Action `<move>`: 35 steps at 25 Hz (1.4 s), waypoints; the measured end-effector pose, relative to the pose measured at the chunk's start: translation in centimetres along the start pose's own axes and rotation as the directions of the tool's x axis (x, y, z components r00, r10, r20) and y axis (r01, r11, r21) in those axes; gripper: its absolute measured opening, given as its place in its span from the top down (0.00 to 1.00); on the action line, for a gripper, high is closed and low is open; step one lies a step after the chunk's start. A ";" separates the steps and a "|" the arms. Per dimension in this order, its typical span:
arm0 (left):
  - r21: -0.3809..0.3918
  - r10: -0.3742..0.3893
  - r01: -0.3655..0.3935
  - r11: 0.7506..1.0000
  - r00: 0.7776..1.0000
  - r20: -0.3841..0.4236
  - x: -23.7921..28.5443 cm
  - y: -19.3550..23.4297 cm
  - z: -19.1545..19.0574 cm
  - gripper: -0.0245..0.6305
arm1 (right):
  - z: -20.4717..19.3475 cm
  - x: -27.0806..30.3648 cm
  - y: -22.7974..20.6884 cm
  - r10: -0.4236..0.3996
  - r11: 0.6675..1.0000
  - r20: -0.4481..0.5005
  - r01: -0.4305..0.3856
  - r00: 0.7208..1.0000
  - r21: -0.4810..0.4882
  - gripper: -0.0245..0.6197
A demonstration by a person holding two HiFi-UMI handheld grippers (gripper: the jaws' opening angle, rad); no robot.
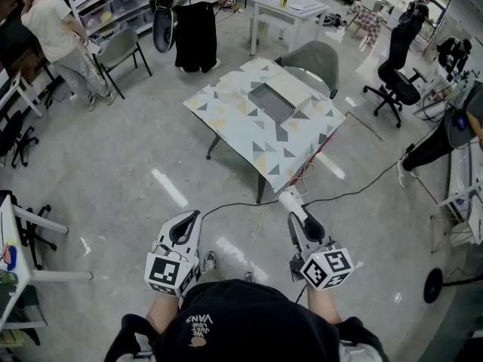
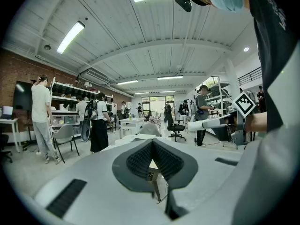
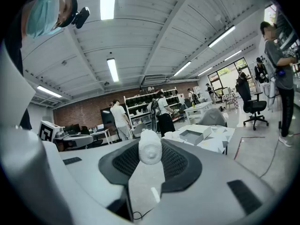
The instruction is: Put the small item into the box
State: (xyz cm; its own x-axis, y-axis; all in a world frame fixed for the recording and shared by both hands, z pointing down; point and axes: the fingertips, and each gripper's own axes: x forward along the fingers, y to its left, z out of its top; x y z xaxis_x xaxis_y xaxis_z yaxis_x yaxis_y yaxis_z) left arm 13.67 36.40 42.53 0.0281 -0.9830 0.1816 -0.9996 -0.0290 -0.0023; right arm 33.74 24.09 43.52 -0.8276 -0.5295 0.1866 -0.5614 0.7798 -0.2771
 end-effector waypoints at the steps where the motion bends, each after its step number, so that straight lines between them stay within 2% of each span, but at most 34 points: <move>1: -0.001 -0.001 0.001 1.000 1.000 0.000 0.0 0.3 -0.1 0.95 | 0.0 0.2 0.1 -0.002 1.000 0.001 0.002 1.000 0.002 0.77; 11: -0.014 -0.058 0.058 0.998 0.998 0.000 1.2 3.3 -0.2 0.95 | 0.1 3.2 1.2 -0.019 0.998 0.021 0.018 1.000 0.062 0.77; 22: 0.040 -0.206 0.206 0.978 0.978 -0.012 2.5 8.9 -0.3 0.95 | -0.1 8.2 4.8 -0.093 0.990 0.068 0.085 0.993 0.115 0.77; 25: 0.049 -0.225 0.225 0.973 0.974 -0.024 3.0 11.1 -0.8 0.95 | -0.5 9.3 5.7 -0.118 0.985 0.074 0.108 0.990 0.131 0.77; 28: 0.021 -0.223 0.223 0.974 0.974 -0.029 4.0 12.9 -1.3 0.95 | -0.7 9.9 5.8 -0.142 0.980 0.065 0.131 0.988 0.153 0.77; 35: -0.010 -0.261 0.261 0.965 0.964 -0.038 7.1 14.0 -1.7 0.95 | -0.3 12.3 4.3 -0.167 0.975 0.046 0.158 0.985 0.156 0.77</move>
State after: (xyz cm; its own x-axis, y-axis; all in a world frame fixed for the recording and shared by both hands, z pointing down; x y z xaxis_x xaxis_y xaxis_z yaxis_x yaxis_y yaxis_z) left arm -0.13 29.35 45.48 0.2881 -0.9335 0.2135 -0.9576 -0.2829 0.0553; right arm 21.14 21.04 44.88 -0.7215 -0.6668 0.1865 -0.6776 0.6248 -0.3879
